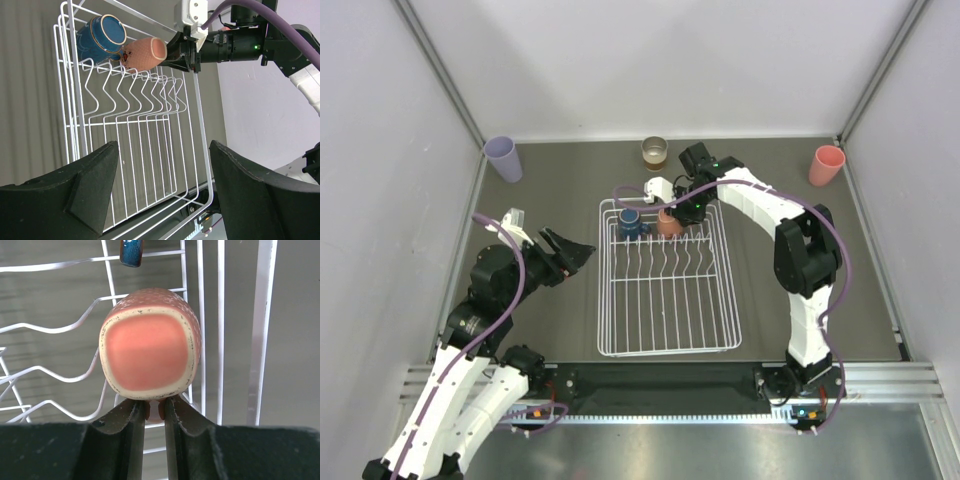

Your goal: Load the cups into the dish rack

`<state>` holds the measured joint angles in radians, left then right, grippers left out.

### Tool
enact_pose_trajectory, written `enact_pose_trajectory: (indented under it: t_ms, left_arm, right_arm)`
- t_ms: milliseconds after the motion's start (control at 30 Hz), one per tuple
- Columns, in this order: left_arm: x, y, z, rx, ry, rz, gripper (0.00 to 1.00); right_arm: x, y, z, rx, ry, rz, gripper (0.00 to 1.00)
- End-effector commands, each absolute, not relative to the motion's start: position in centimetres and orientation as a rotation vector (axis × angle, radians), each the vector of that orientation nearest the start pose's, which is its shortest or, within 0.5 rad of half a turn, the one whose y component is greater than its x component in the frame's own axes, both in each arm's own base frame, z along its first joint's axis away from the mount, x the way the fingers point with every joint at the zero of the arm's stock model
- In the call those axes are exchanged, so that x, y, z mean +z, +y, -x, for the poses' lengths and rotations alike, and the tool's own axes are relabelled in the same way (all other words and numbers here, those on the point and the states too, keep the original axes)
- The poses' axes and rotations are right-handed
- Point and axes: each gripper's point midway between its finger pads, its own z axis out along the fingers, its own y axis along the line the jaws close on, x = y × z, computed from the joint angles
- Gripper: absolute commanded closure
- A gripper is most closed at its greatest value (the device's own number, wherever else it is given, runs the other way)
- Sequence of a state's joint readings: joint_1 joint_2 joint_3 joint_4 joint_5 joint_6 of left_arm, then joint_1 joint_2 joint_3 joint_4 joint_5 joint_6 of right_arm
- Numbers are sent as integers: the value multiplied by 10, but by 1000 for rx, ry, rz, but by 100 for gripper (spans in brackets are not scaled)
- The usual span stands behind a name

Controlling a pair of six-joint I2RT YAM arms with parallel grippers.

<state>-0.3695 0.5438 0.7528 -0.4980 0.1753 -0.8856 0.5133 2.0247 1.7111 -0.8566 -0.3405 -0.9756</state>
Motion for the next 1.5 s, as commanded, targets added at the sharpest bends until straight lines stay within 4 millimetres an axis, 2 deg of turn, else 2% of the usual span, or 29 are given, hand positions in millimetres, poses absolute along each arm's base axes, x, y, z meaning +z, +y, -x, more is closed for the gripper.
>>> enact_pose_trajectory:
  t_ms: [0, 67, 267, 500, 700, 1033, 1167, 1333, 1367, 1400, 1467]
  left_arm:
    - [287, -148, -207, -1027, 1888, 335, 21]
    - [287, -148, -207, -1028, 1890, 336, 21]
    - [286, -148, -207, -1028, 1892, 341, 21]
    - [287, -147, -206, -1029, 1887, 345, 21]
    - [288, -148, -205, -1036, 1885, 344, 21]
    - [284, -142, -194, -1050, 1877, 391, 21]
    - [283, -140, -190, -1054, 1882, 406, 21]
    - [279, -141, -183, -1083, 1899, 427, 21]
    - [279, -142, -182, -1095, 1899, 438, 21]
    - [278, -142, -180, -1107, 1898, 440, 21]
    - [277, -143, -177, -1131, 1895, 457, 21]
  right_arm:
    - [103, 257, -402, 331, 1841, 1836, 83]
    - [102, 255, -402, 327, 1845, 1834, 76]
    - [102, 254, -401, 316, 1845, 1834, 63]
    - [109, 254, -401, 308, 1835, 1819, 59]
    - [125, 252, -401, 275, 1820, 1784, 54]
    - [166, 254, -395, 229, 1751, 1730, 47]
    - [180, 257, -385, 225, 1739, 1712, 44]
    - [207, 257, -373, 181, 1737, 1631, 39]
    - [205, 258, -367, 184, 1745, 1628, 39]
    - [214, 257, -362, 182, 1734, 1606, 38]
    - [210, 255, -354, 172, 1758, 1576, 34]
